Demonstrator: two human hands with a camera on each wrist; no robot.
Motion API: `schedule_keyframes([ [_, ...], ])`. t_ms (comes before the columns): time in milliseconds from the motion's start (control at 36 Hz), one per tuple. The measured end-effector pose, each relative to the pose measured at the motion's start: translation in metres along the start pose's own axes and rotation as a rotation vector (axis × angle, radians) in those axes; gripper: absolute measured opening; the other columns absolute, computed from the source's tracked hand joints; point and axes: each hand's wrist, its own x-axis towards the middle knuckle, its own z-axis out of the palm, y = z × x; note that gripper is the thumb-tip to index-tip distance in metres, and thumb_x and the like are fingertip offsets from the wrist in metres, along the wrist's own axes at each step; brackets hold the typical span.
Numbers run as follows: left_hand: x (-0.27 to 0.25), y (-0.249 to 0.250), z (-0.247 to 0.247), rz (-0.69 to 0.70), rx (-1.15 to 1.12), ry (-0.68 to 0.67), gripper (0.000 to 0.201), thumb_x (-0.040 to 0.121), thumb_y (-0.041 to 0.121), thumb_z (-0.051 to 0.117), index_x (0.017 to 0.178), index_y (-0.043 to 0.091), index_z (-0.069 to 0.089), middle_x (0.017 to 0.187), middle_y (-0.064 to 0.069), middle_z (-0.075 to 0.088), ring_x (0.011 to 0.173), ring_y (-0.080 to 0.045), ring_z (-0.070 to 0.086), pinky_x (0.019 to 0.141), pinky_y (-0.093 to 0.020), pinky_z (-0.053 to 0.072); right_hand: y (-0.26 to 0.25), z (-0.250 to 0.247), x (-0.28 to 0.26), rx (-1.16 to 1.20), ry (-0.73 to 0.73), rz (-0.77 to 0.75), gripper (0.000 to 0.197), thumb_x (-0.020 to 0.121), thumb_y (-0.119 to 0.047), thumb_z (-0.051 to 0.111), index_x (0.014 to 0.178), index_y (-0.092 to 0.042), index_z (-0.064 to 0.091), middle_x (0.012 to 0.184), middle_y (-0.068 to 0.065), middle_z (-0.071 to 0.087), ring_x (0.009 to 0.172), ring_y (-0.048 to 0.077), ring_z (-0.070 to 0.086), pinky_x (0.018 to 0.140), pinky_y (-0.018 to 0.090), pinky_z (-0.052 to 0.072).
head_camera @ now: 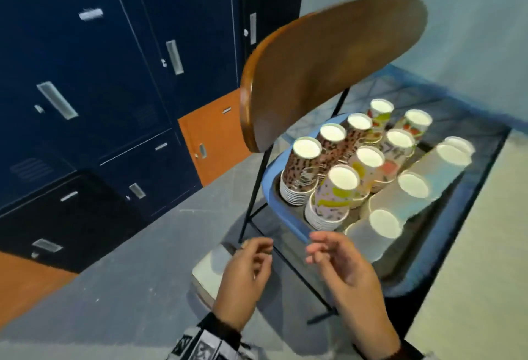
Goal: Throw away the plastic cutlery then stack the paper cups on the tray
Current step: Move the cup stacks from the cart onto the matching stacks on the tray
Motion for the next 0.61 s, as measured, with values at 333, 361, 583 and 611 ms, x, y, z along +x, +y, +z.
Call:
schedule_keyframes([
  [333,0.039,0.097,0.096,0.085,-0.102,-0.112,0.054,0.074,0.029,0.075,0.121,0.027,0.046,0.115,0.016,0.05,0.114,-0.002,0.048,0.096,-0.03,0.047,-0.005,-0.14,0.033,-0.199,0.464,-0.229,0.039,0.076,-0.02,0.06,0.105,-0.042,0.046,0.116,0.005,0.05,0.092,0.005,0.053,0.082,0.019,0.047],
  [361,0.041,0.099,0.104,0.063,-0.095,-0.119,0.061,0.073,0.03,0.076,0.124,0.023,0.044,0.118,0.014,0.048,0.117,-0.004,0.046,0.097,-0.03,0.045,0.001,-0.148,0.04,-0.238,0.469,-0.214,0.043,0.074,-0.021,0.062,0.107,-0.042,0.044,0.117,0.004,0.047,0.095,0.008,0.053,0.084,0.025,0.048],
  [583,0.05,0.095,0.148,-0.032,-0.107,-0.05,0.079,0.059,0.018,0.086,0.126,0.018,0.044,0.119,0.011,0.051,0.116,-0.007,0.047,0.089,-0.009,0.032,0.031,-0.168,0.073,-0.362,0.162,-0.052,0.077,0.072,-0.015,0.076,0.135,-0.016,0.033,0.136,0.0,0.045,0.119,0.01,0.043,0.105,0.038,0.039],
  [611,0.051,0.093,0.151,-0.049,-0.101,-0.039,0.08,0.059,0.017,0.086,0.127,0.017,0.044,0.118,0.011,0.051,0.115,-0.007,0.047,0.089,-0.01,0.031,0.033,-0.167,0.074,-0.368,0.138,-0.055,0.078,0.071,-0.016,0.076,0.135,-0.018,0.033,0.135,-0.002,0.045,0.121,0.008,0.041,0.104,0.033,0.037],
])
